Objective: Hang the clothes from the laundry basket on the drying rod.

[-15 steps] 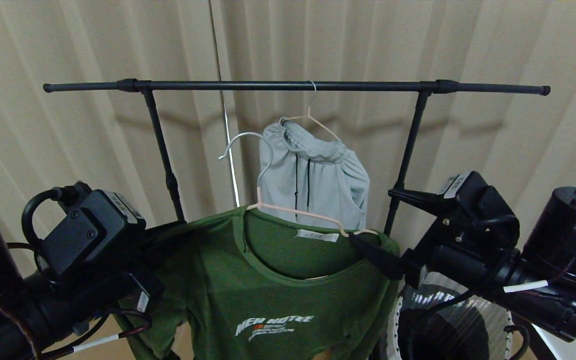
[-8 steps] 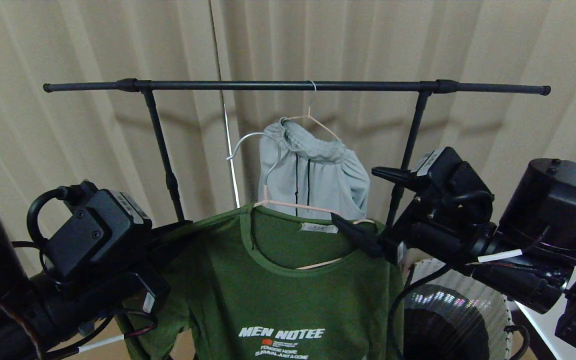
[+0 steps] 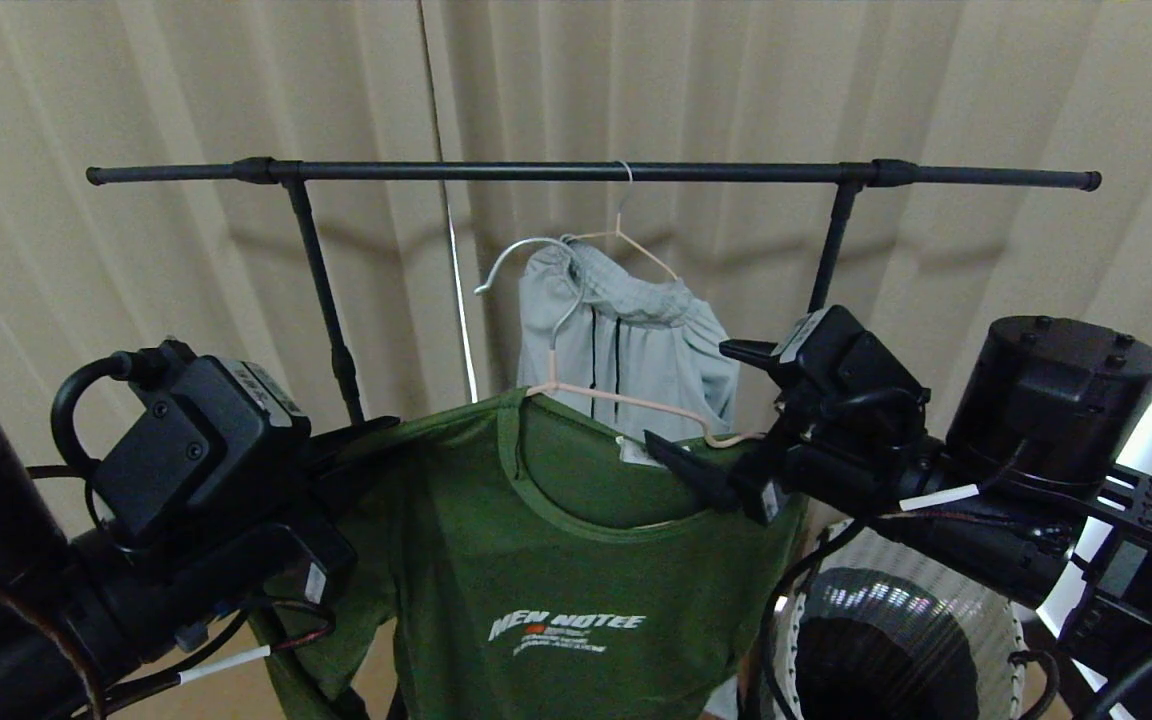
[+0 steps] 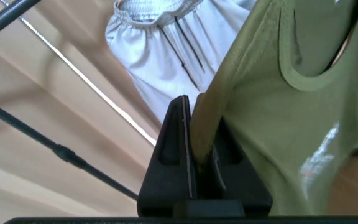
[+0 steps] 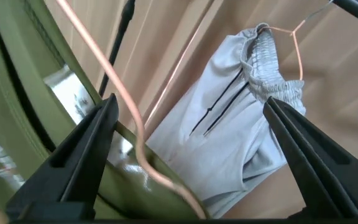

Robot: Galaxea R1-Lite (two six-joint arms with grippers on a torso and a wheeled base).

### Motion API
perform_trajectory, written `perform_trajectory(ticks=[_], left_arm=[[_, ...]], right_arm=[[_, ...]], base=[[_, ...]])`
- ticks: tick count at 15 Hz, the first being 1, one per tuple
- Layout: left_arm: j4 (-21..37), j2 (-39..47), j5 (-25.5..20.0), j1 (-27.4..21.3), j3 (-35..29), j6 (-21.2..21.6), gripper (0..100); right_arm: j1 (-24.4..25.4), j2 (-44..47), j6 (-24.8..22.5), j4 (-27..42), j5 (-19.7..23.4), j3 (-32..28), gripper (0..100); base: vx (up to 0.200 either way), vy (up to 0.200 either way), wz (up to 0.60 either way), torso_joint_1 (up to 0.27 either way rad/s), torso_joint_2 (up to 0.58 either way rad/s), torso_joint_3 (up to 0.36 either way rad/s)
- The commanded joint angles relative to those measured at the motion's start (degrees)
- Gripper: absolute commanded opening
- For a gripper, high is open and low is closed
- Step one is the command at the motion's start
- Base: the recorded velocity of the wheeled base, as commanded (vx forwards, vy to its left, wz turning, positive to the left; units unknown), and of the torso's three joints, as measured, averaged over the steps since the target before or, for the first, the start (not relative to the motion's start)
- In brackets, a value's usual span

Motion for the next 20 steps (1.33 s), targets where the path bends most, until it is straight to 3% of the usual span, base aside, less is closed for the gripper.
perform_trajectory(ticks=[1,13,14,16,20], left_arm=[[-0.07,0.47,0.02,-0.26,0.08,0.05,0],[-0.68,0.65,-0.25,-0.26,0.61,-0.21,0],[-0.95,0.65,-0.25,-0.26,0.52,-0.21,100],[-1.04,-0.06,-0.34,-0.26,-0.01,-0.39,100],[-0.86,-6.30,-0.60,-0.17,0.17,-4.87,100]], right_arm=[[0.02,0.18,-0.01,-0.02,0.03,-0.07,0],[0.81,-1.41,0.25,-0.73,-0.23,0.10,0],[0.81,-1.67,0.34,-0.73,-0.32,0.19,0],[-0.42,-2.81,0.52,-0.90,-1.64,0.63,0],[-6.75,-5.54,1.05,-1.87,-1.64,3.09,0]], base=[[0.000,0.000,0.00,0.000,0.00,0.000],[0.000,0.000,0.00,0.000,0.00,0.000],[0.000,0.000,0.00,0.000,0.00,0.000],[0.000,0.000,0.00,0.000,0.00,0.000],[0.000,0.000,0.00,0.000,0.00,0.000]])
